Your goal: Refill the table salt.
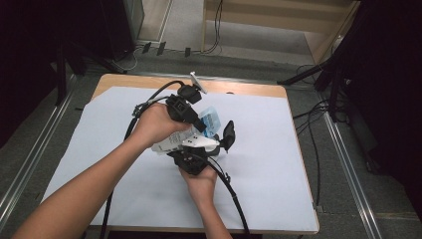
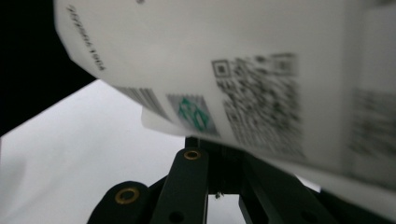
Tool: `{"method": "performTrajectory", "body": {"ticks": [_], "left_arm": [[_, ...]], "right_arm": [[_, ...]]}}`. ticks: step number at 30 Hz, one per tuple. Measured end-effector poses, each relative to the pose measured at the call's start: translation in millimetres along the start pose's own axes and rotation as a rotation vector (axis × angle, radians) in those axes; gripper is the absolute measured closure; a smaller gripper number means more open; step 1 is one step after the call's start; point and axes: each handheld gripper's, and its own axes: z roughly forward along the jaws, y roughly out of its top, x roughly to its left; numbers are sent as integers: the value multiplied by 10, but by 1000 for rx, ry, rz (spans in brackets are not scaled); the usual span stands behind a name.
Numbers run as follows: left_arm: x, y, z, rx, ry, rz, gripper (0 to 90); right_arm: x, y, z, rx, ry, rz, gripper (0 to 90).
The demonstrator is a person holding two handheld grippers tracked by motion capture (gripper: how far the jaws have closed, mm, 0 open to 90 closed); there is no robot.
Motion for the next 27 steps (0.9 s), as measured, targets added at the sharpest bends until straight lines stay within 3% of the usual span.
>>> {"method": "performTrajectory", "body": {"ticks": [4, 11, 27], "left_arm": [[-10, 61, 50, 13, 24, -5, 900], [33, 139, 124, 44, 26, -29, 900], [1, 218, 181, 63, 45, -16, 900]], "right_arm": [[18, -5, -11, -13, 0, -5, 900], [35, 2, -28, -27, 9, 3, 900], [40, 33, -64, -53, 38, 29, 900]]}}
